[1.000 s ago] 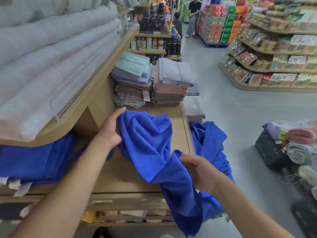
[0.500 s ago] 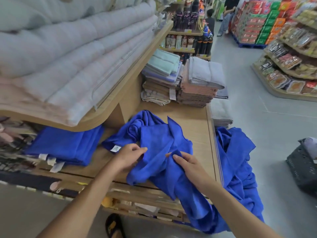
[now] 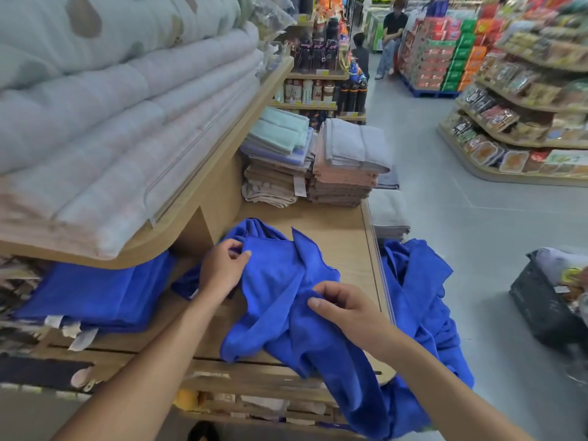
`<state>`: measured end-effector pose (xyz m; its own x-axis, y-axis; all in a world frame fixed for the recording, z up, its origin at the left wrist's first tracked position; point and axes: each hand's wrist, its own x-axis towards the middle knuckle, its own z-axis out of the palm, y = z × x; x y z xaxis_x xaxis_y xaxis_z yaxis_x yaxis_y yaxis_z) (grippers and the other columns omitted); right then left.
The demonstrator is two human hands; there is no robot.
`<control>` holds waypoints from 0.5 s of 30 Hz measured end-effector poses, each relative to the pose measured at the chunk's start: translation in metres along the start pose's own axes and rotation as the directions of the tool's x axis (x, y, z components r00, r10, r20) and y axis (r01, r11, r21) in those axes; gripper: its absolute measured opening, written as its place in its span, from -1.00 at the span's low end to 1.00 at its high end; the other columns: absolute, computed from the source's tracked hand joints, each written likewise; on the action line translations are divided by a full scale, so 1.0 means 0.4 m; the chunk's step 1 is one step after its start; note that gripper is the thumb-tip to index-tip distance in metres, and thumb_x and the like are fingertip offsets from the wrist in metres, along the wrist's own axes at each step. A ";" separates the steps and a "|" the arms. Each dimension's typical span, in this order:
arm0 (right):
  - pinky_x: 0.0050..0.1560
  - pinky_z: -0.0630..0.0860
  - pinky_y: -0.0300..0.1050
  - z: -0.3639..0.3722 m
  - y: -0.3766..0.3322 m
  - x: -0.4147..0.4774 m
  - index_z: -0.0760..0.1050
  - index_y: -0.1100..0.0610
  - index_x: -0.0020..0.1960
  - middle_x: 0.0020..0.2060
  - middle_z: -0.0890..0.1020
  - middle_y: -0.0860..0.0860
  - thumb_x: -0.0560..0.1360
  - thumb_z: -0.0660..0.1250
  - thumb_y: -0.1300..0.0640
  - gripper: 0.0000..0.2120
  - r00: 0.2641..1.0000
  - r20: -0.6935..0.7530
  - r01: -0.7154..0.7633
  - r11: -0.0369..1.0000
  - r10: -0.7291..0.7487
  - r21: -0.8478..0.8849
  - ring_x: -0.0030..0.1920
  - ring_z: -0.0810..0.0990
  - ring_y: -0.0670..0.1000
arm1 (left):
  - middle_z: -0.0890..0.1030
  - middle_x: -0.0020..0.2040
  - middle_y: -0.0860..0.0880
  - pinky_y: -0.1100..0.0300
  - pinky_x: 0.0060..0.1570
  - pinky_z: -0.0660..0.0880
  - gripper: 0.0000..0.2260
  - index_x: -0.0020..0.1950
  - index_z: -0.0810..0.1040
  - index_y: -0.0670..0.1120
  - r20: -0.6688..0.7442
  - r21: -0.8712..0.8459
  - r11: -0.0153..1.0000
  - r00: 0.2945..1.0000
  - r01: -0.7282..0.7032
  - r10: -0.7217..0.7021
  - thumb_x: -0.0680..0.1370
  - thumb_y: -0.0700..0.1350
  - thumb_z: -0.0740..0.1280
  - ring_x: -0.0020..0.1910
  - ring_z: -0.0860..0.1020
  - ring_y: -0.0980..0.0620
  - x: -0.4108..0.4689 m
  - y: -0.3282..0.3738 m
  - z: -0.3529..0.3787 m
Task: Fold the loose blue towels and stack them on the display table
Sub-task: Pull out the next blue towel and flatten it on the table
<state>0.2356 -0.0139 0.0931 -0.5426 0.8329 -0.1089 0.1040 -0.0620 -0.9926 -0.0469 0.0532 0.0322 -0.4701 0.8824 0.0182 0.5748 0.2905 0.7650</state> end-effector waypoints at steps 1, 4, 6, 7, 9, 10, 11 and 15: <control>-0.29 0.36 -0.30 0.001 -0.011 0.002 0.58 0.00 -0.17 -0.33 0.49 -0.06 0.62 0.33 0.06 -0.81 1.000 0.011 0.017 1.000 -0.017 -0.017 -0.33 0.41 -0.10 | 0.60 -0.31 0.14 0.19 -0.29 0.41 -0.90 -0.11 0.54 0.14 -0.018 0.040 0.998 0.998 -0.056 0.056 0.51 0.01 0.45 -0.24 0.60 0.08 -0.003 0.005 -0.010; -0.33 0.21 -0.17 0.009 -0.044 0.014 0.54 0.15 -0.14 -0.32 0.36 0.06 0.60 0.32 -0.05 -0.71 0.996 0.069 0.062 0.997 -0.058 -0.042 -0.31 0.27 0.06 | 0.59 -0.26 0.12 0.11 -0.25 0.41 -0.91 0.03 0.58 0.10 -0.069 0.200 0.961 0.975 -0.193 0.210 0.54 -0.01 0.42 -0.19 0.59 0.00 -0.012 0.013 -0.030; -0.25 0.26 -0.05 0.020 -0.068 0.022 0.59 0.17 -0.09 -0.28 0.44 0.08 0.63 0.33 -0.01 -0.74 0.988 0.137 0.075 0.997 -0.072 -0.021 -0.24 0.32 0.10 | 0.56 -0.08 0.08 0.08 -0.15 0.47 -0.94 -0.01 0.57 0.01 -0.073 0.218 0.943 0.960 -0.251 0.272 0.56 -0.06 0.41 -0.14 0.58 -0.03 -0.019 0.023 -0.037; -0.20 0.32 -0.03 0.026 -0.079 0.027 0.62 0.16 -0.06 -0.25 0.50 0.06 0.64 0.34 0.05 -0.79 0.983 0.163 0.087 0.996 -0.082 -0.023 -0.21 0.38 0.08 | 0.53 0.00 0.06 0.09 -0.11 0.47 -0.95 -0.02 0.56 -0.02 -0.066 0.196 0.942 0.955 -0.272 0.289 0.56 -0.08 0.40 -0.13 0.57 -0.01 -0.023 0.029 -0.041; -0.08 0.43 -0.08 0.034 -0.100 0.033 0.66 0.14 -0.01 -0.19 0.59 0.00 0.63 0.36 0.13 -0.87 0.971 0.214 0.113 0.993 -0.104 -0.029 -0.15 0.49 0.02 | 0.57 -0.04 0.07 0.10 -0.11 0.44 -0.96 -0.03 0.52 -0.04 -0.037 0.118 0.951 0.955 -0.287 0.293 0.59 -0.12 0.37 -0.16 0.55 0.07 -0.027 0.046 -0.046; -0.05 0.46 -0.16 0.036 -0.111 0.034 0.67 0.10 -0.01 -0.18 0.62 -0.04 0.61 0.39 0.12 -0.90 0.960 0.259 0.110 0.994 -0.107 0.002 -0.13 0.53 -0.05 | 0.59 -0.16 0.08 0.10 -0.17 0.42 -0.96 -0.03 0.50 -0.04 -0.013 0.056 0.965 0.966 -0.257 0.258 0.60 -0.13 0.34 -0.24 0.53 0.13 -0.032 0.059 -0.047; -0.05 0.48 -0.24 0.036 -0.123 0.033 0.68 0.04 -0.01 -0.16 0.63 -0.06 0.58 0.41 0.10 -0.92 0.940 0.326 0.087 0.994 -0.103 0.062 -0.13 0.55 -0.10 | 0.58 -0.29 0.08 0.10 -0.26 0.37 -0.96 -0.02 0.48 -0.04 0.015 -0.034 0.979 0.980 -0.200 0.201 0.62 -0.15 0.32 -0.36 0.48 0.18 -0.041 0.079 -0.049; 0.09 0.55 -0.27 0.026 -0.169 0.052 0.70 0.01 0.09 0.00 0.72 -0.07 0.57 0.44 0.02 -0.86 0.881 0.456 -0.021 0.954 -0.124 0.300 0.03 0.66 -0.12 | 0.66 -0.23 -0.04 0.20 -0.38 0.44 -0.88 0.01 0.63 -0.04 0.284 -0.583 0.792 0.959 0.181 -0.010 0.65 -0.17 0.30 -0.33 0.56 0.11 -0.100 0.170 -0.068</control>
<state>0.2087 0.0019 0.1574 -0.8712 0.4909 0.0028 -0.1393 -0.2418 -0.9603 -0.0073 0.0276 0.1011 -0.2664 0.9482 -0.1728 -0.0198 0.1739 0.9846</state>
